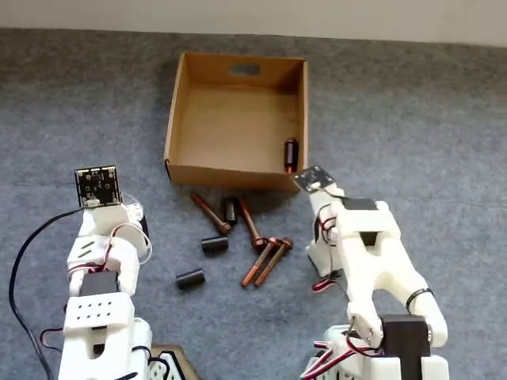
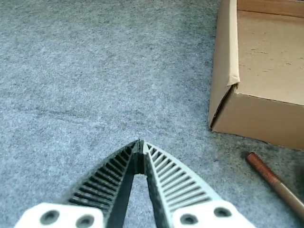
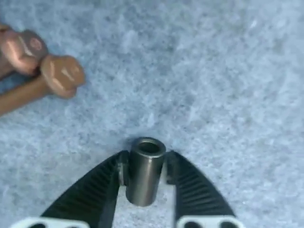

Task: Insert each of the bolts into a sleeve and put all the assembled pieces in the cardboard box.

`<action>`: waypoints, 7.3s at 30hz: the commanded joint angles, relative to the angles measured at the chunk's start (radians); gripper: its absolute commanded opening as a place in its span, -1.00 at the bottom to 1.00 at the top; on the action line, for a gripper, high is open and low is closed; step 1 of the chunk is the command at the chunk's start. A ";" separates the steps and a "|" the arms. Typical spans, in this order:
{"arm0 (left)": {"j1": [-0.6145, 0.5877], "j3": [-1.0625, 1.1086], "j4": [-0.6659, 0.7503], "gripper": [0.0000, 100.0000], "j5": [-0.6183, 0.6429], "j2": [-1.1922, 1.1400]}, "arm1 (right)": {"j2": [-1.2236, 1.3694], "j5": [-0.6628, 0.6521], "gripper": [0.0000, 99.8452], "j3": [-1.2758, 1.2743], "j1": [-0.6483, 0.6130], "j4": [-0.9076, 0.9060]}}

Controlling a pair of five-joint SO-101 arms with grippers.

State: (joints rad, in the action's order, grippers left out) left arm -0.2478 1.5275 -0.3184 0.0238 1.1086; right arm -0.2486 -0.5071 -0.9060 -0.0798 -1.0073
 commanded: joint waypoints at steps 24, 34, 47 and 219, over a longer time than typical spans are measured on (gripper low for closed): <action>0.197 -0.329 -0.451 -0.91 -0.106 0.002 | -1.106 0.465 -0.99 -0.269 -0.071 0.007; 0.390 -0.535 -0.654 -0.67 -0.273 -0.165 | -1.113 0.516 -0.99 -0.302 0.015 0.021; 0.748 -1.121 -0.957 -0.66 -0.160 -0.834 | -1.113 0.571 -0.99 -0.343 0.165 0.036; 0.702 -1.561 -0.859 -0.68 -0.861 -1.524 | -1.113 0.563 -0.99 -0.404 0.159 0.084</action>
State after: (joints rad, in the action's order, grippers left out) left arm 0.4350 0.0192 -1.1838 -0.8140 -0.4058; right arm -1.3472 0.0529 -1.3172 0.0721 -0.9183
